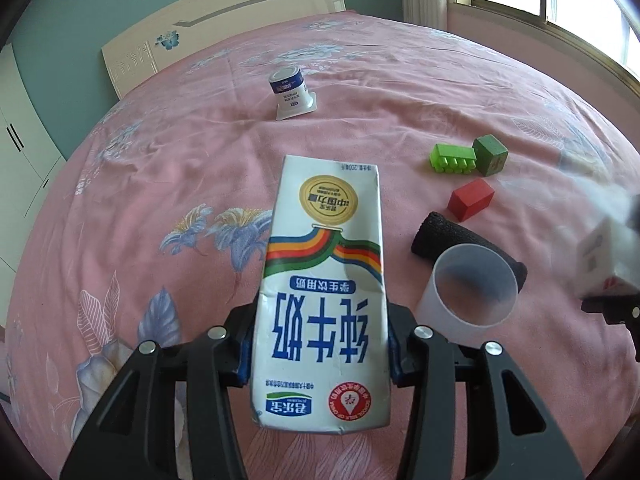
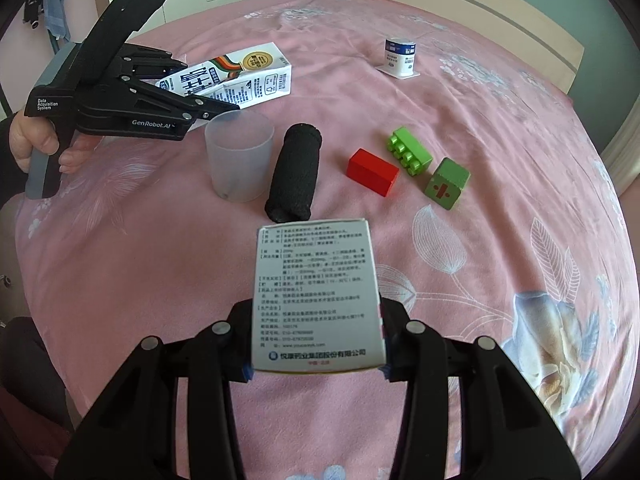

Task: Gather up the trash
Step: 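Close the left tool on the milk carton while the right tool grasps the medicine box, then carry the milk carton and medicine box in both tools down to the bin, then open the left tool over the bin while the right tool releases the medicine box, then raise both open tools from the bin back over the bed, then grasp the clear plastic cup with the left tool while the right tool grasps the black foam tube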

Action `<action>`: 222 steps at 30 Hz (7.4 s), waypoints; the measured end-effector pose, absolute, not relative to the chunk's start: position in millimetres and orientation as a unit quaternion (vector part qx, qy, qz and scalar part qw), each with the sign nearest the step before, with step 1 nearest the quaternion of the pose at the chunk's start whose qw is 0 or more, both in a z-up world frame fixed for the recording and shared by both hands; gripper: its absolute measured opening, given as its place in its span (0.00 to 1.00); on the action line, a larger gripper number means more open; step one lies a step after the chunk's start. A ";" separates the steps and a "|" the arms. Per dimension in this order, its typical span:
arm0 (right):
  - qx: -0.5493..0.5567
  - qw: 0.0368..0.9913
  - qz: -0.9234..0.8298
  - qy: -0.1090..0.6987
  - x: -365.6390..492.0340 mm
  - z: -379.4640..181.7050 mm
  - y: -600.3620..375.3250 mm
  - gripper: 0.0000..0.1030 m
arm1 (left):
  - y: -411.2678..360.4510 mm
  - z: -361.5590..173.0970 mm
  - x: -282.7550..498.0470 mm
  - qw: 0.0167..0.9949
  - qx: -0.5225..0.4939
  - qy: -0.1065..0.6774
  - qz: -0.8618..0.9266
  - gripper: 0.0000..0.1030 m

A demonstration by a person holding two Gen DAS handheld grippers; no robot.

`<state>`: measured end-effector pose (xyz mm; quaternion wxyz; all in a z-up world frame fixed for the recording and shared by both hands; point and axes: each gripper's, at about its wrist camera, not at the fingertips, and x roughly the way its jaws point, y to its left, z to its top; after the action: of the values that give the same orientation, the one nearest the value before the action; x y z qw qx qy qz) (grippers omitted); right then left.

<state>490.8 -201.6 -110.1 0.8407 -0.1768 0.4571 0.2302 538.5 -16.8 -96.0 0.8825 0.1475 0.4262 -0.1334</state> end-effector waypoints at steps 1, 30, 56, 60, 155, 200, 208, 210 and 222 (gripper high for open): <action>-0.175 0.844 0.227 0.454 485.7 -101.5 -202.3 0.43 | -17.1 -86.0 531.1 0.887 0.147 0.419 -0.129 0.49; -0.187 0.927 0.171 0.277 248.7 172.9 -192.8 0.43 | -22.0 182.2 262.0 0.956 0.169 0.222 -0.091 0.49; -0.210 0.899 0.198 0.329 172.3 118.6 -176.6 0.43 | 16.6 127.3 188.0 0.932 0.149 0.314 -0.105 0.49; -0.195 0.889 0.210 0.356 176.4 87.6 -174.4 0.43 | 24.7 89.7 191.3 0.917 0.134 0.359 -0.107 0.49; -0.099 0.743 0.213 0.627 156.2 -217.7 -162.4 0.54 | -19.2 -190.4 184.5 0.751 0.043 0.641 -0.152 0.56; -0.085 0.847 0.185 0.491 467.7 -121.1 -193.6 0.76 | -44.0 -104.9 479.0 0.868 0.076 0.468 -0.147 0.90; -0.083 0.846 0.184 0.493 533.3 -148.9 -173.8 0.76 | -50.8 -127.2 525.9 0.881 0.057 0.446 -0.149 0.90; -0.084 0.850 0.184 0.487 545.7 -151.7 -169.3 0.76 | -50.4 -129.8 535.2 0.883 0.043 0.442 -0.152 0.90; -0.077 0.855 0.185 0.479 588.1 -157.3 -148.6 0.32 | -40.2 -144.3 569.9 0.872 -0.023 0.465 -0.152 0.48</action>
<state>588.1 -148.6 -157.3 0.8547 -0.0772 0.4788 0.1852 569.9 -40.2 -144.3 0.8717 -0.0234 0.4654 -0.1517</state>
